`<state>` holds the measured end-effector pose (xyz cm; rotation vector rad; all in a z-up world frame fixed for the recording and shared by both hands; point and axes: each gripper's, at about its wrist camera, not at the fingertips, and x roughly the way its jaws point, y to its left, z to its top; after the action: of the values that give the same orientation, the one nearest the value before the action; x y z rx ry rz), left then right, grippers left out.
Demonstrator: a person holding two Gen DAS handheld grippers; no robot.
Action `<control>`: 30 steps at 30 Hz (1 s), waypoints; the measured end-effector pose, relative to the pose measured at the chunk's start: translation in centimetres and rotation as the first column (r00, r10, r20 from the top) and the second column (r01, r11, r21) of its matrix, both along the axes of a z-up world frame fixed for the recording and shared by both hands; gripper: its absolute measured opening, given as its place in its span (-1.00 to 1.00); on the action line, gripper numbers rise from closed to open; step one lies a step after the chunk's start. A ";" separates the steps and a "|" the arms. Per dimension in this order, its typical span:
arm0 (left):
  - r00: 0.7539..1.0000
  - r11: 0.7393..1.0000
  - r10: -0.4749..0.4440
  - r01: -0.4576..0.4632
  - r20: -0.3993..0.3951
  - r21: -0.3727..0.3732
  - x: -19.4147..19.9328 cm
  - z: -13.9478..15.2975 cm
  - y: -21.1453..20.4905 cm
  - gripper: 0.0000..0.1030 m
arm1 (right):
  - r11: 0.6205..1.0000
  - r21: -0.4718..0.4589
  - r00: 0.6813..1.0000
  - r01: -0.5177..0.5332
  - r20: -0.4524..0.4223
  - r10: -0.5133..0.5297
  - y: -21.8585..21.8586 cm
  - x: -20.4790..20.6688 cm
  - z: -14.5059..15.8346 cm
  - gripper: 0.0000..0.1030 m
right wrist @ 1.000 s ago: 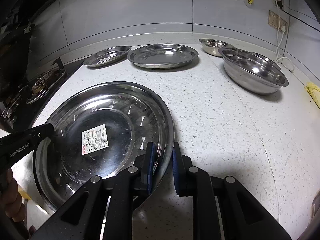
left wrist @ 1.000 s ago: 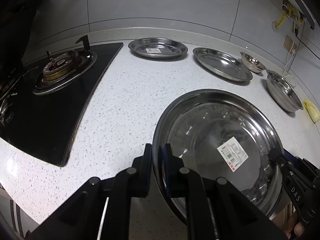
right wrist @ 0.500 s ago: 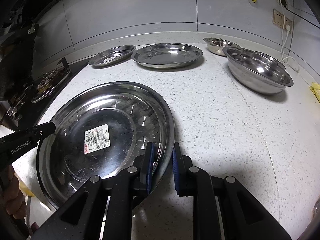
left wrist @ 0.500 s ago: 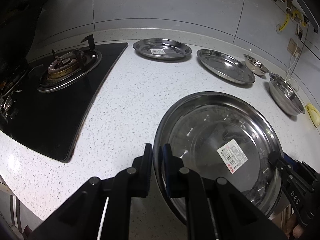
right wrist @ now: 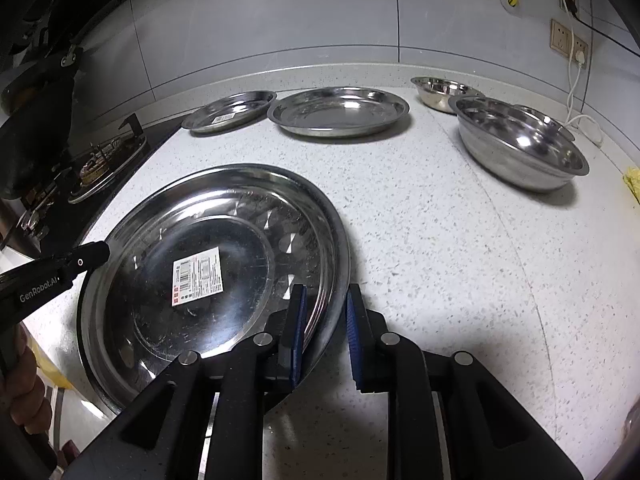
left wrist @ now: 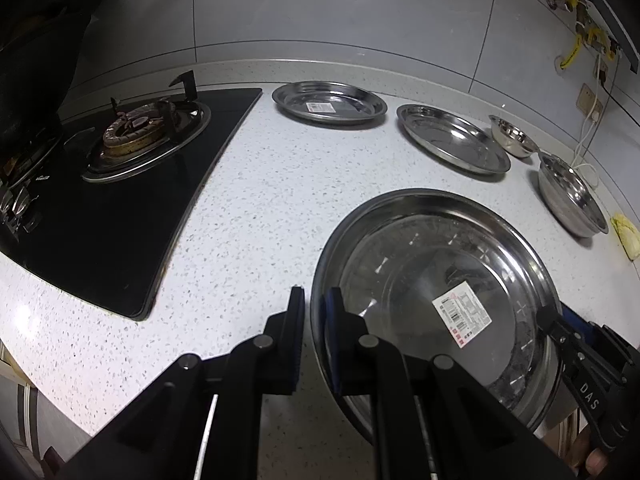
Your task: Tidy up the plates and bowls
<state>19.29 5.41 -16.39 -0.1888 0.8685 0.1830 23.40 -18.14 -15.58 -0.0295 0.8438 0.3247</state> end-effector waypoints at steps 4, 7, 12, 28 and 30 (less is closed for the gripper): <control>1.000 1.000 0.006 -0.006 0.004 0.005 -0.1 0.2 0.0 -0.80 | 1.000 0.006 1.000 0.005 0.019 -0.005 -0.3 0.0 0.6 -0.36; 1.000 1.000 0.011 -0.011 0.008 0.006 -0.1 0.4 0.1 -0.80 | 1.000 0.003 1.000 0.003 0.028 -0.003 -0.4 0.0 0.8 -0.36; 1.000 1.000 0.019 -0.019 0.021 0.002 -0.1 0.8 0.2 -0.78 | 1.000 0.004 0.999 0.001 0.041 -0.001 -0.7 0.1 1.3 -0.36; 0.997 0.999 0.033 -0.032 0.069 -0.009 2.6 4.6 0.4 -0.78 | 0.999 0.027 0.995 -0.021 0.094 0.018 -0.5 2.5 3.7 -0.31; 0.997 1.000 0.024 -0.023 0.075 -0.010 3.7 5.2 0.0 -0.77 | 0.999 0.025 0.994 -0.024 0.109 0.021 -0.4 3.2 4.2 -0.13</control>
<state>23.02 5.42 -11.22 -0.2135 0.7929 0.1925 26.57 -18.57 -11.42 -0.0315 0.7319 0.3522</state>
